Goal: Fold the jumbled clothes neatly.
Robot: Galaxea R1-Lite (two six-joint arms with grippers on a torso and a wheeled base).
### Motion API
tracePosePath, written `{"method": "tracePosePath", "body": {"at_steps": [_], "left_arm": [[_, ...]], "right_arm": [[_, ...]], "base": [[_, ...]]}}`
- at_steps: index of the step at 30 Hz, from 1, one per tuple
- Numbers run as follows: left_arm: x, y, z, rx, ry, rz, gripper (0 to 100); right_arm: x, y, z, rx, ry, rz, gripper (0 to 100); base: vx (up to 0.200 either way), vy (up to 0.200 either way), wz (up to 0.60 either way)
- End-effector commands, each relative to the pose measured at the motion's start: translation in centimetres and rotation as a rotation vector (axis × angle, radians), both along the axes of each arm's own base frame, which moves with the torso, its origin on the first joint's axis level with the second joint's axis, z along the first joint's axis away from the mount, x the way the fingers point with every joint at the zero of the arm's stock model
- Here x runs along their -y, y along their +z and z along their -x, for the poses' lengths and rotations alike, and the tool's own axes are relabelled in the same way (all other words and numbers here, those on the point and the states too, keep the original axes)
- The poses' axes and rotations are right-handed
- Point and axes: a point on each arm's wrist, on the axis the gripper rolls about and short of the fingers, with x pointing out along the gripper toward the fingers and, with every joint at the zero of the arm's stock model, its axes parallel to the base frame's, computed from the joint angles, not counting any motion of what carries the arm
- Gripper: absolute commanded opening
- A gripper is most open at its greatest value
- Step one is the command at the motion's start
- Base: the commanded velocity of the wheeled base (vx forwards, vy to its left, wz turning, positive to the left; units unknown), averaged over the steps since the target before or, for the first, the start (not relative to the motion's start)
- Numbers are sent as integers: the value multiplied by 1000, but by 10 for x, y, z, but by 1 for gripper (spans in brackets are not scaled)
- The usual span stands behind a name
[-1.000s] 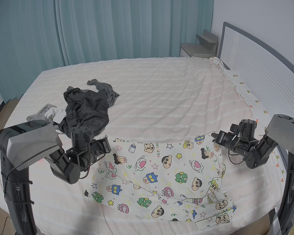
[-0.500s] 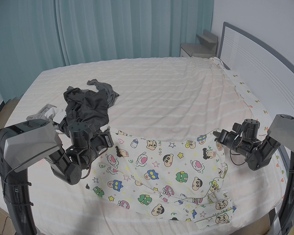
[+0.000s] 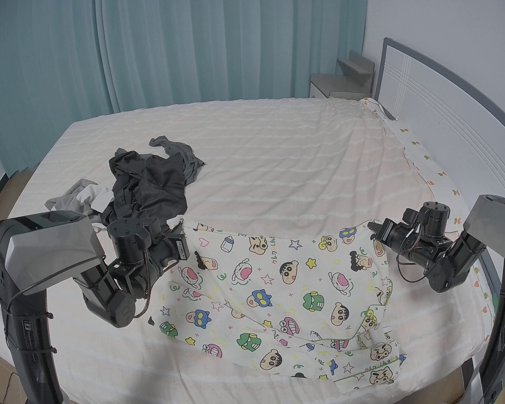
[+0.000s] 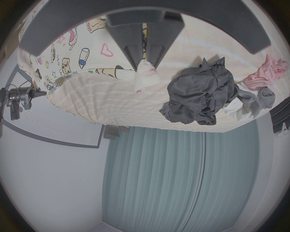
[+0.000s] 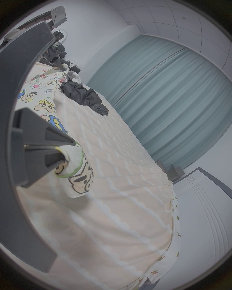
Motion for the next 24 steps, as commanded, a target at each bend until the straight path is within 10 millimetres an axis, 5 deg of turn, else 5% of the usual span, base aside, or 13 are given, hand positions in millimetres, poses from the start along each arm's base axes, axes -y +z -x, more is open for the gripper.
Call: {"method": "tracePosePath", "body": {"at_steps": [1,9,24], "left_arm": [[-5,-12,-8,-8,22,13,0],[0,-29,-23,-48,21,7,0],[2,-45,-26,-100,14,-10,0]], "right_arm": [[3,10,2,28,-10,-4,0],[6,17,16,6,-13,-39,0],[8,-20,80,-92,135,0,0]], "base": [[0,0,0],[0,0,0],[0,0,0]]}}
